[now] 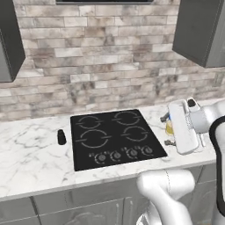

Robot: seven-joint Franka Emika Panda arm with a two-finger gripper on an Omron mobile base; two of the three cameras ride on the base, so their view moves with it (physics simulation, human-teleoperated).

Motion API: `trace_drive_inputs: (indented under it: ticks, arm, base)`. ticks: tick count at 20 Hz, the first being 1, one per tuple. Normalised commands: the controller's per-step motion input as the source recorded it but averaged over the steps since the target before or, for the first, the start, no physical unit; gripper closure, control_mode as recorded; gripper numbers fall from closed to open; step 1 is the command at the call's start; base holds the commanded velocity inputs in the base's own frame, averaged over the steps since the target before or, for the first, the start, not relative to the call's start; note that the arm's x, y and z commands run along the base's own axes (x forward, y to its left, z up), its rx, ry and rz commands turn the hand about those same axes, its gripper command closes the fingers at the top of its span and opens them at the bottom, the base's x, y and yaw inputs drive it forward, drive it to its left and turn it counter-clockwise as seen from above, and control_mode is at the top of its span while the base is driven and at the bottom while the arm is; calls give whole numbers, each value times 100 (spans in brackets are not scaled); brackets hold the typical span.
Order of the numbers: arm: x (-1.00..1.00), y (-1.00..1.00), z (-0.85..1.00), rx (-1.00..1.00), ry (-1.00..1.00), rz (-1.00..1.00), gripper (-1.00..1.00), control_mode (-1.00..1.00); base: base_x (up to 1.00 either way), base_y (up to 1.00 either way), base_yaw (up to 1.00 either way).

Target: Collect the paprika, mayonnaise, and shaker from the cabinet and place them next to the stove.

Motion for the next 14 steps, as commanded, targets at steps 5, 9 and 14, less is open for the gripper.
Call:
trace_drive_inputs:
  ticks: [5, 9, 14]
  arm:
    - [0, 0, 0, 0, 0, 0, -100, 100]
    - [0, 0, 0, 0, 0, 0, -100, 100]
    - [0, 0, 0, 0, 0, 0, -100, 100]
  base:
    - [-94, 54, 9]
    - [-99, 85, 22]
    - [-64, 100, 37]
